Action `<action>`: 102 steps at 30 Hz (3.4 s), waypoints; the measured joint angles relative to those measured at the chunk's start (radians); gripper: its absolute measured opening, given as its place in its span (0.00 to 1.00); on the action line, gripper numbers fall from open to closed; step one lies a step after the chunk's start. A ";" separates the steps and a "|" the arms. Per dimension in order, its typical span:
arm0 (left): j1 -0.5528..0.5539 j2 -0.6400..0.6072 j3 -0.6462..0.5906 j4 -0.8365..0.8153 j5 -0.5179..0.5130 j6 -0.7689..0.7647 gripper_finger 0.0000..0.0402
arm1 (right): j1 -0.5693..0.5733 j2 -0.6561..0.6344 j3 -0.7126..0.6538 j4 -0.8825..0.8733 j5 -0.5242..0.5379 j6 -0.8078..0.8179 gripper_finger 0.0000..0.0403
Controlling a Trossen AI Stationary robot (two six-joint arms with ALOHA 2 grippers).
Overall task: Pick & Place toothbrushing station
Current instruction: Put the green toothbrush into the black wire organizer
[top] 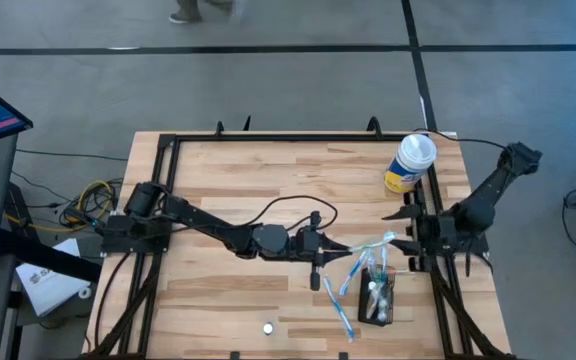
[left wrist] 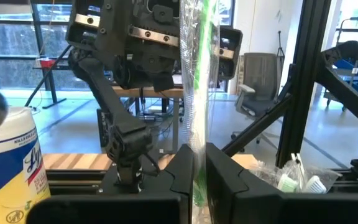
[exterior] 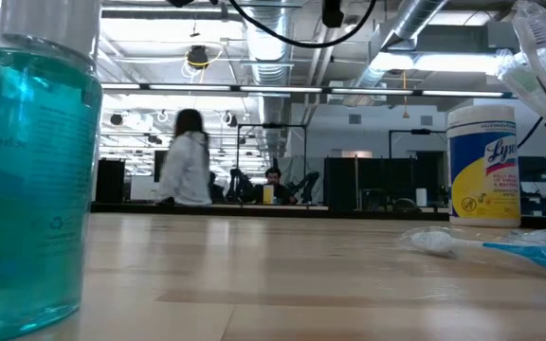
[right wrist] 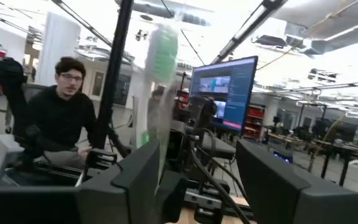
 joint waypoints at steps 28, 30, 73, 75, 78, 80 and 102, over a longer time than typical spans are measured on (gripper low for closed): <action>0.021 0.000 0.000 -0.011 -0.004 0.023 0.02 | -0.131 0.181 0.000 0.248 -0.310 0.069 0.35; 0.026 -0.001 0.000 -0.011 -0.004 0.023 0.02 | -0.132 0.182 0.000 0.254 -0.310 0.069 0.34; 0.040 -0.046 -0.005 -0.090 0.015 0.027 0.28 | -0.041 0.044 0.000 0.026 -0.092 0.128 0.00; 0.039 -0.053 -0.005 -0.098 0.019 0.027 0.28 | -0.006 0.020 0.000 0.005 -0.073 0.135 0.00; 0.033 -0.055 -0.006 -0.113 0.021 0.026 0.28 | 0.050 -0.012 0.000 -0.005 -0.032 0.130 0.00; 0.032 -0.058 -0.006 -0.119 0.021 0.026 0.28 | 0.086 -0.030 0.000 -0.006 -0.006 0.129 0.00; 0.031 -0.058 -0.005 -0.145 0.018 0.026 0.28 | 0.442 -0.042 0.023 0.014 0.197 0.047 0.00</action>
